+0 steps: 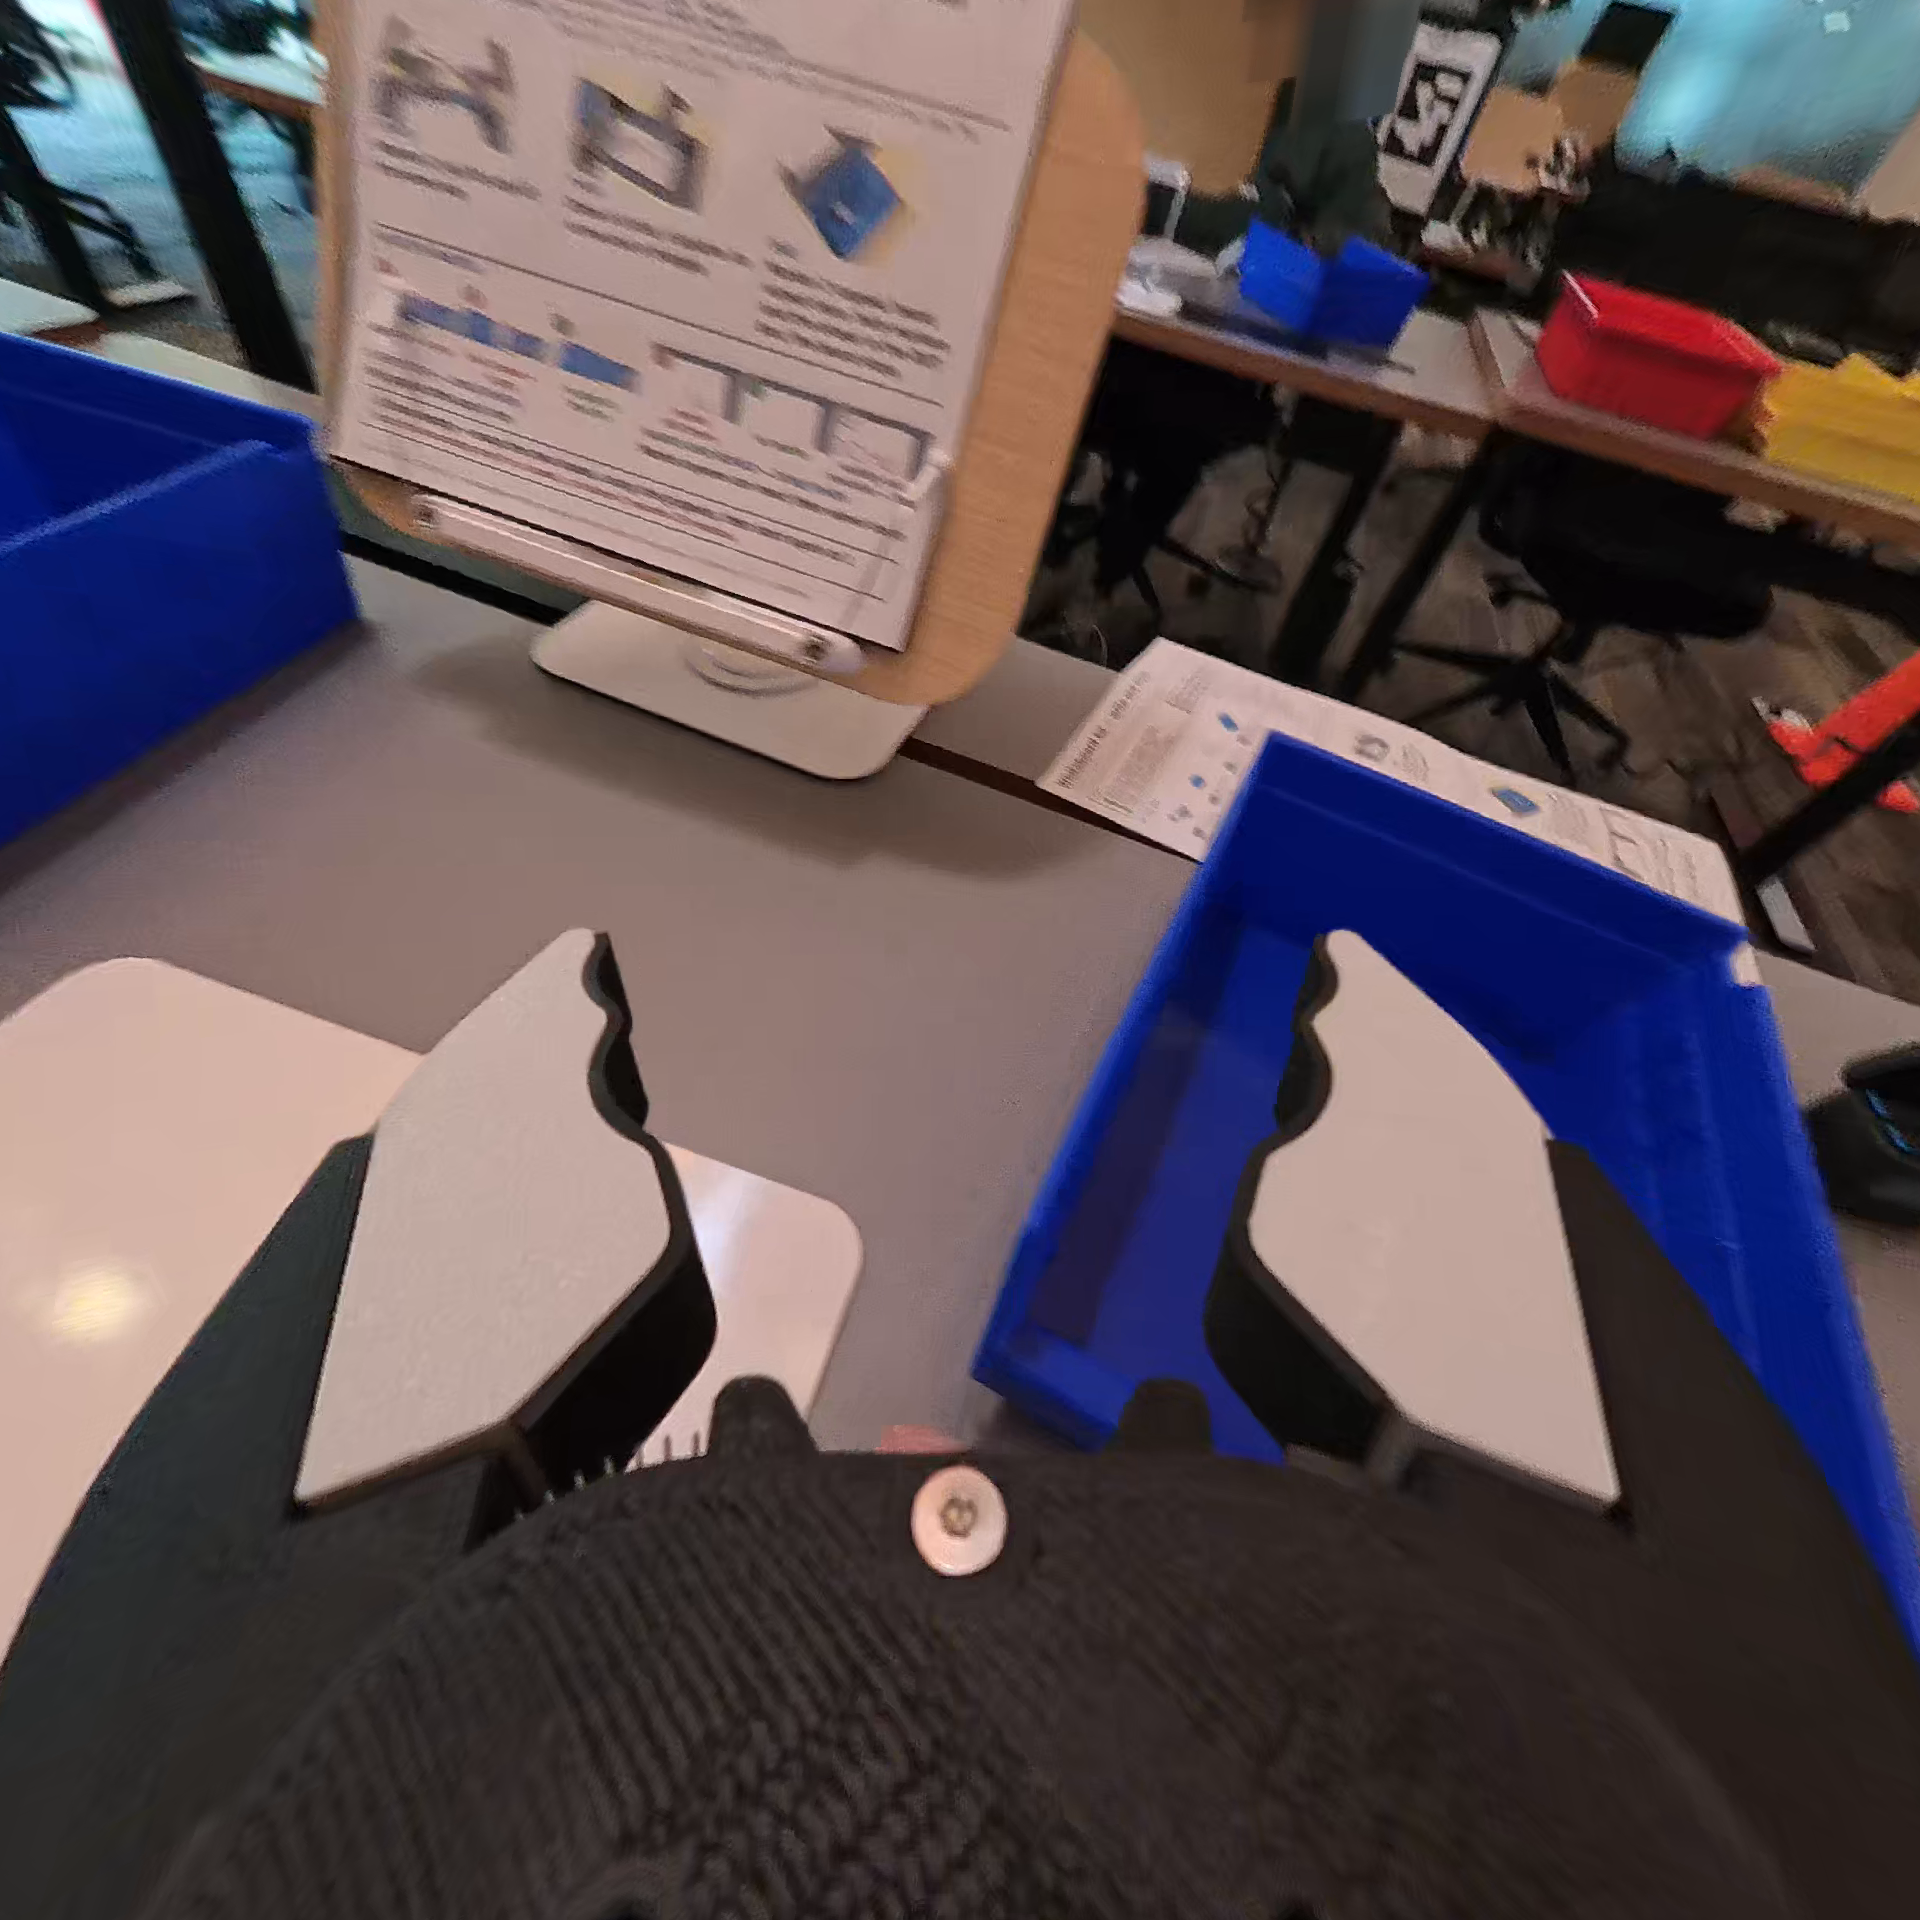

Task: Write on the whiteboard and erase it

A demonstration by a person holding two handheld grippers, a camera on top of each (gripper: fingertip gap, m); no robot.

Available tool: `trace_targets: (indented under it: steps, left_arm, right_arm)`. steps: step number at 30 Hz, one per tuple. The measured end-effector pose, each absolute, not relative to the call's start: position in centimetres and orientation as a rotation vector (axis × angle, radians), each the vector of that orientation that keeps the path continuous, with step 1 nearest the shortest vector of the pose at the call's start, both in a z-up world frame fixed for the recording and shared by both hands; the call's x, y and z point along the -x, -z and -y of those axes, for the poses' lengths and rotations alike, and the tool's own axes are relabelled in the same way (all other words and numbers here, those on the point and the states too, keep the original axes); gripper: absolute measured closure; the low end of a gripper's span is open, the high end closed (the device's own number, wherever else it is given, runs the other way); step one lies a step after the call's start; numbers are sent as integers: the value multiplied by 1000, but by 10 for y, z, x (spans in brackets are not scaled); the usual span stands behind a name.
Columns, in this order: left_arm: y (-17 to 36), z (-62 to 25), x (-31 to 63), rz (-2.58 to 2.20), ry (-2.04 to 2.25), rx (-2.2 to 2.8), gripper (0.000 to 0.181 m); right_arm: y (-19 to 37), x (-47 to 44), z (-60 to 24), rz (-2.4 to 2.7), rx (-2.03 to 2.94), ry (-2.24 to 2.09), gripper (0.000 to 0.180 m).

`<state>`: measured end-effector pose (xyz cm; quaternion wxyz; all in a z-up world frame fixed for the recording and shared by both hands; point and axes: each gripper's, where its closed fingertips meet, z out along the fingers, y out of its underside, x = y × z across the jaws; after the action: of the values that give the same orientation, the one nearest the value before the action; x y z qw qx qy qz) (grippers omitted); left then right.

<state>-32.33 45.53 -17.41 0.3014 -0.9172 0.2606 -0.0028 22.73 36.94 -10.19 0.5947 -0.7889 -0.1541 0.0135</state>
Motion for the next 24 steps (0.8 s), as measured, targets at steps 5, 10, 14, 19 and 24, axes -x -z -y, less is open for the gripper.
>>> trace_targets:
  steps: [5, 10, 14, 19, 24]
  left_arm:
    - [185, -436, 299, -658, 185, 2556, 100]
    - [198, -432, 287, -587, 283, 2641, 107]
    - [212, -416, 278, -553, 363, 2776, 112]
    - [231, -400, 292, -552, 177, 2962, 114]
    - [253, -390, 318, -550, -164, 3125, 123]
  right_arm:
    - [110, -168, -353, 447, 1712, -237, 56]
    - [122, -146, -345, 485, 1690, -323, 57]
    - [135, -139, -342, 483, 1693, -387, 56]
    - [150, -135, -342, 468, 1687, -455, 57]
    - [151, -137, -342, 493, 1698, -445, 57]
